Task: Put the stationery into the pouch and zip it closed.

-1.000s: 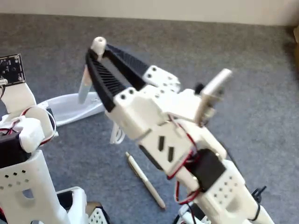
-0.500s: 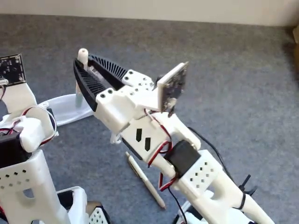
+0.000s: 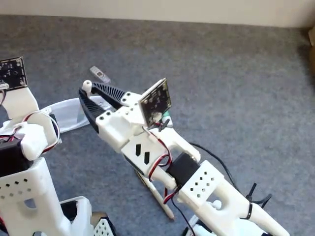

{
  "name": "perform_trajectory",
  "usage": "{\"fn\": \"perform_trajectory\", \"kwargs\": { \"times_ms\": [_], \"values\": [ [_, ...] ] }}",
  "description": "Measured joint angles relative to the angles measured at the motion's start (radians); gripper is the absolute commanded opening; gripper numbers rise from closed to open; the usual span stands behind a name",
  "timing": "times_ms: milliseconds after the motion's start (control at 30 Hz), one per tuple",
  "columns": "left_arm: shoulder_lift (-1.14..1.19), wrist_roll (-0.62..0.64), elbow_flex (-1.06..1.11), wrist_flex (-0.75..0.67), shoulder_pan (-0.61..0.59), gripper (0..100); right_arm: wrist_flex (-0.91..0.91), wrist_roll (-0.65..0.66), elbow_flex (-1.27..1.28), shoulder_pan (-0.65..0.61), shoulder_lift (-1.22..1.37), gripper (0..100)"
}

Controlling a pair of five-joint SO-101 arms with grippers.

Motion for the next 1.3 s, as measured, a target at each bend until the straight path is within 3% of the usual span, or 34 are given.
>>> {"fn": "perform_trajectory", "kwargs": {
  "times_ms": [100,567,867,1300],
  "values": [
    [0.0,0.0,0.0,0.0,0.0,1,0.0,0.008,0.031,-0.011,0.0,16.9],
    [0.002,0.0,0.0,0.0,0.0,1,0.026,0.015,0.068,-0.017,0.0,17.0],
    [0.002,0.0,0.0,0.0,0.002,1,0.368,0.017,0.009,0.015,-0.143,17.0],
    [0.002,0.0,0.0,0.0,0.002,1,0.784,0.017,-0.083,0.21,-0.18,17.0]
  ]
}}
